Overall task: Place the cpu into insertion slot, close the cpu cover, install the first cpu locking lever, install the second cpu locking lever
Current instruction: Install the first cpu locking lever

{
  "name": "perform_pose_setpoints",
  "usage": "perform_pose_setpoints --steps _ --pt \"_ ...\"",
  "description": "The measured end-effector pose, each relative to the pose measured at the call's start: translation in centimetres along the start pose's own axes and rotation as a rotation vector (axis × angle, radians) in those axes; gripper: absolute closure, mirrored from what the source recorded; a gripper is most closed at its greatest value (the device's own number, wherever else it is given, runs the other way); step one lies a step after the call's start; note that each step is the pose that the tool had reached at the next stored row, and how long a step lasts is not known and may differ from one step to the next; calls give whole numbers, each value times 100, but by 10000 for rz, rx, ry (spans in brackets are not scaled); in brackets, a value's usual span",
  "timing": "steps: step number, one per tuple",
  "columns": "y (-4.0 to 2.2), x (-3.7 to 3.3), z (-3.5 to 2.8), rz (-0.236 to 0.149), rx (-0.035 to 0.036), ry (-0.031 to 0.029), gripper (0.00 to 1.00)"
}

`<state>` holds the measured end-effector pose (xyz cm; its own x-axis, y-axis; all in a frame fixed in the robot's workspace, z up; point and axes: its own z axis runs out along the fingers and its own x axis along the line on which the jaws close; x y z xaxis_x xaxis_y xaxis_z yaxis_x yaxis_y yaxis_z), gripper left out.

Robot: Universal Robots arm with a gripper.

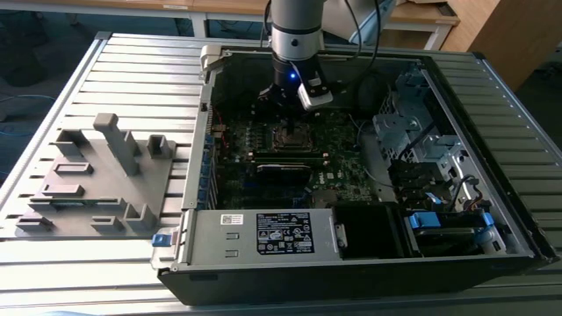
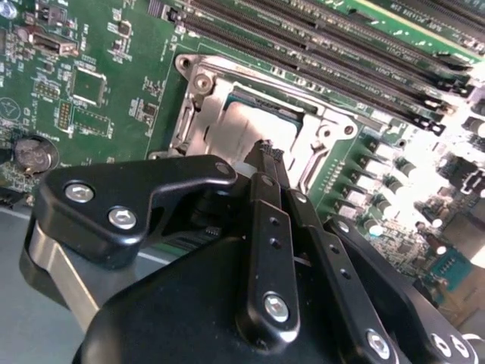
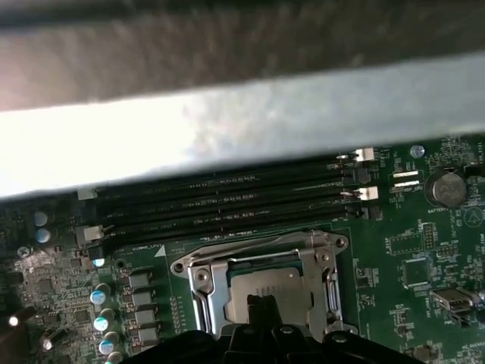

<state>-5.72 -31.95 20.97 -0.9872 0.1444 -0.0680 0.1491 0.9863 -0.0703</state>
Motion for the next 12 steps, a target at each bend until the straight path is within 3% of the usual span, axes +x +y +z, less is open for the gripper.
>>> perform_pose_setpoints --steps 5,9,12 --pt "-4 -2 -18 -1 -9 2 89" --pt "-33 -8 -16 8 -149 22 89" --pt "-33 -8 -15 9 -157 23 89"
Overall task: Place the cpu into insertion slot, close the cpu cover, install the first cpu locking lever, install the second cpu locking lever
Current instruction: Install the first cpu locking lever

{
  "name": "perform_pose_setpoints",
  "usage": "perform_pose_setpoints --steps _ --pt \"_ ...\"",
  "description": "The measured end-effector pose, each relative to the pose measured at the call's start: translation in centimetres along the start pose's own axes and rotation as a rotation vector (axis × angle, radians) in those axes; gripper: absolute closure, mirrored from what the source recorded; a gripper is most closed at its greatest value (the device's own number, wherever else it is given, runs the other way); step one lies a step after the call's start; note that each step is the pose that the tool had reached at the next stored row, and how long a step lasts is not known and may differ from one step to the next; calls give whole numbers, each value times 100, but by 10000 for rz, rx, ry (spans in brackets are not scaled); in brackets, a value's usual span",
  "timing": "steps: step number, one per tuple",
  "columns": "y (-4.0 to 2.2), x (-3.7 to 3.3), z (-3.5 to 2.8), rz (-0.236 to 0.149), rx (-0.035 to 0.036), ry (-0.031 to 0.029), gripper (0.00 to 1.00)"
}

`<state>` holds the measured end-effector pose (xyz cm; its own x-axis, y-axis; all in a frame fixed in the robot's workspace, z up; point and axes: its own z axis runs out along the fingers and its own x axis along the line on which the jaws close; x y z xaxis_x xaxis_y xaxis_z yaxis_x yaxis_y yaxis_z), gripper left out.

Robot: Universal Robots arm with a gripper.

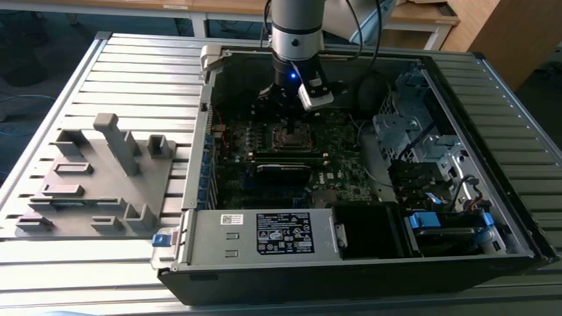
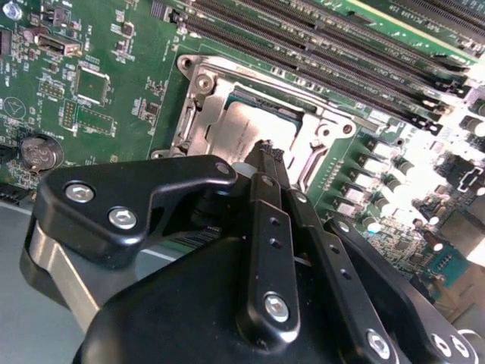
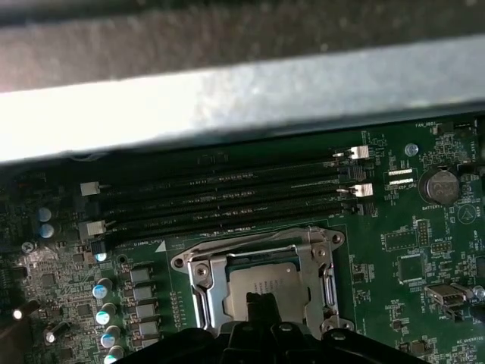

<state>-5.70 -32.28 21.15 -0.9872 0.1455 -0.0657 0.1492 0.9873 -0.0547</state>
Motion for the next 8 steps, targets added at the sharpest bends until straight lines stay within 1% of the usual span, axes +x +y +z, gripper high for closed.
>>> perform_pose_setpoints --steps 4,8 --pt "3 -24 1 -1 1 1 89" --pt "3 -25 -1 0 1 2 89"
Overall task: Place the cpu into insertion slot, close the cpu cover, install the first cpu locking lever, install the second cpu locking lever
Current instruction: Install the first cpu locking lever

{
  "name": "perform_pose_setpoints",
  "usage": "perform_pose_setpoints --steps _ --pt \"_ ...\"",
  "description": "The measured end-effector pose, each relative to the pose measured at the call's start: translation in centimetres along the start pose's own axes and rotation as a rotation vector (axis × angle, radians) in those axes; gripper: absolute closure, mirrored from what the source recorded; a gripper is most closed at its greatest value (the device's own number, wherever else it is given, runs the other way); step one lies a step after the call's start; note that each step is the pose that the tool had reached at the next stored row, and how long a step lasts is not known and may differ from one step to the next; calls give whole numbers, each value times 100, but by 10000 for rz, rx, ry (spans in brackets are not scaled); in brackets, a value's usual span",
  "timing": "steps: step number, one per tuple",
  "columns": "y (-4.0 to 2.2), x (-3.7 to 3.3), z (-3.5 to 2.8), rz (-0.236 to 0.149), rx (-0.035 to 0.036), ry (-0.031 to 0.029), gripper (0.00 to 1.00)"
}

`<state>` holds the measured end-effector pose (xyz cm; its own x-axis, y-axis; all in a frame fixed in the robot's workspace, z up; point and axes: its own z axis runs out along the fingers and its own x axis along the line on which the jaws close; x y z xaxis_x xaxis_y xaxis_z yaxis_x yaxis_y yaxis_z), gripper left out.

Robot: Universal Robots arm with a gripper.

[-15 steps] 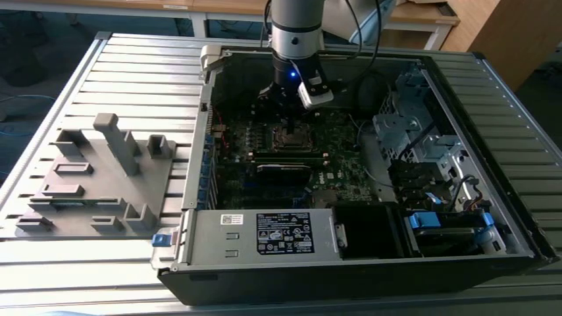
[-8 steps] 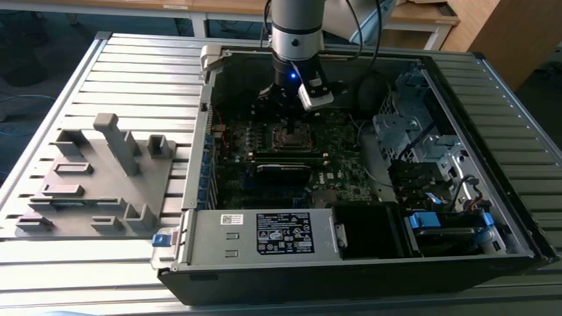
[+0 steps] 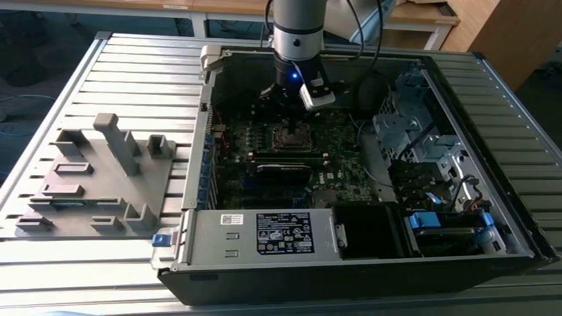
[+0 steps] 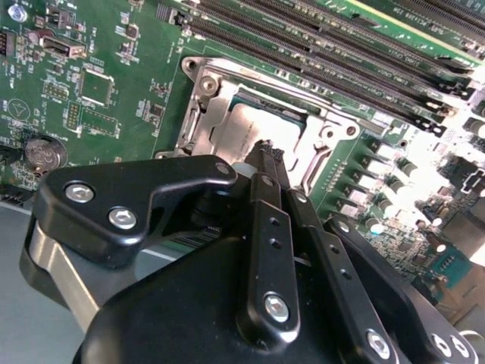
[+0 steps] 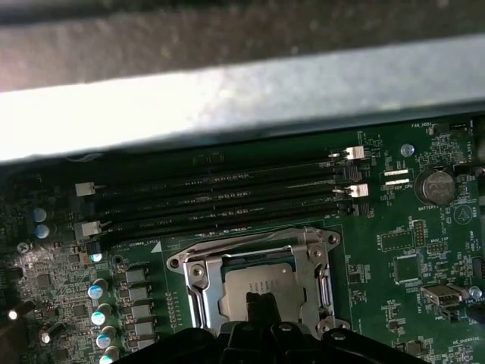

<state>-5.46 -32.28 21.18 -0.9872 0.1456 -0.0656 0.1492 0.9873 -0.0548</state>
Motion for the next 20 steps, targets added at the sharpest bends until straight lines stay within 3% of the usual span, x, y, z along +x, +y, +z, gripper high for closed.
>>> perform_pose_setpoints --steps 5,10,14,20 --pt "-3 -3 -48 -1 -2 0 89" --pt "-3 -4 -53 -1 -4 0 89" --pt "-14 -5 -54 7 -136 21 89" --pt "-10 -31 -52 7 -139 21 89"
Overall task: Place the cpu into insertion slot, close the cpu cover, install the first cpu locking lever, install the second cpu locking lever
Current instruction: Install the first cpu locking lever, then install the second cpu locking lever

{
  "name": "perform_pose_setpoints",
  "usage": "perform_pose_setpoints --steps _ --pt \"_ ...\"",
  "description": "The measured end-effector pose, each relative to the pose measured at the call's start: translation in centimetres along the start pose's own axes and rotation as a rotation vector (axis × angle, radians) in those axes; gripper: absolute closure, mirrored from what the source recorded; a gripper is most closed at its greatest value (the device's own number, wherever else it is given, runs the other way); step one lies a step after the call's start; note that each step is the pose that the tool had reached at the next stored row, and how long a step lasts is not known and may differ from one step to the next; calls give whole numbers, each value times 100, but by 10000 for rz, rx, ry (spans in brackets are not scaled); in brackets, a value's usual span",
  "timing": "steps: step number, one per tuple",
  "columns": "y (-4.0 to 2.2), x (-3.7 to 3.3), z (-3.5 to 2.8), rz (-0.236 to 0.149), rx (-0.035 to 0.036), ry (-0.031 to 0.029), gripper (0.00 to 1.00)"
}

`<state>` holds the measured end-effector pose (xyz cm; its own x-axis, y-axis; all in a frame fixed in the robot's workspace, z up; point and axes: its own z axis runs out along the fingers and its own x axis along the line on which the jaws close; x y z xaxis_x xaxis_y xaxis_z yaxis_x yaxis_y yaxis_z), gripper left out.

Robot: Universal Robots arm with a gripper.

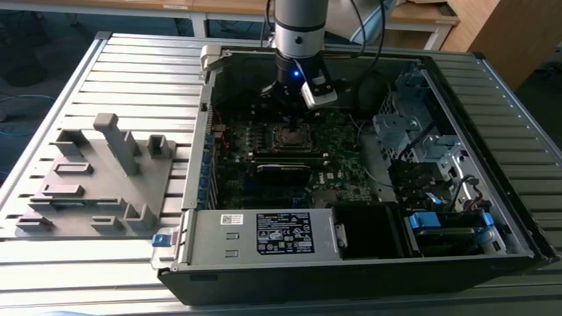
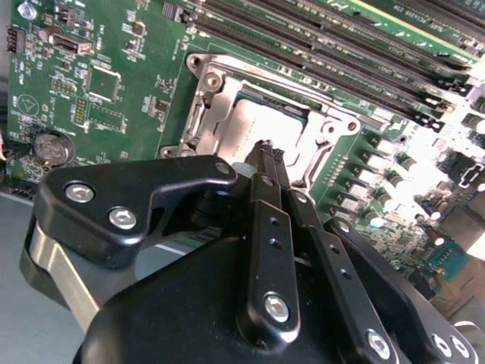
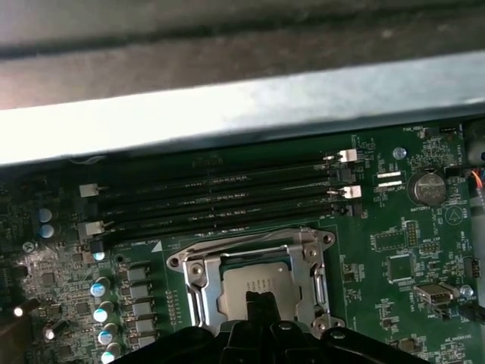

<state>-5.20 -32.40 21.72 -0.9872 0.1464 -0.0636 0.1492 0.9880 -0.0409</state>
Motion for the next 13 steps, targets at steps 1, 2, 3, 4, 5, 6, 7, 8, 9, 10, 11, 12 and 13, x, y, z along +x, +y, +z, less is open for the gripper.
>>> perform_pose_setpoints --steps 1,2,3,4,5,6,7,8,9,10,11,12,13 --pt "1 -7 0 -1 0 0 89" --pt "1 -8 0 0 0 0 89" --pt "-2 -11 0 0 0 1 89" --pt "-6 -11 1 0 0 1 89" --pt "-6 -11 0 0 0 1 89" --pt "-7 -11 0 0 0 0 89" --pt "-7 -11 -1 0 -1 0 89" --pt "-7 -11 -3 0 0 1 89" --pt "-7 -11 -3 0 -1 0 89" --pt "-7 -12 -3 0 -2 0 89" --pt "-7 -12 -8 0 0 0 89" --pt "-7 -12 -13 0 0 1 89" --pt "-7 -12 -13 0 0 1 89"
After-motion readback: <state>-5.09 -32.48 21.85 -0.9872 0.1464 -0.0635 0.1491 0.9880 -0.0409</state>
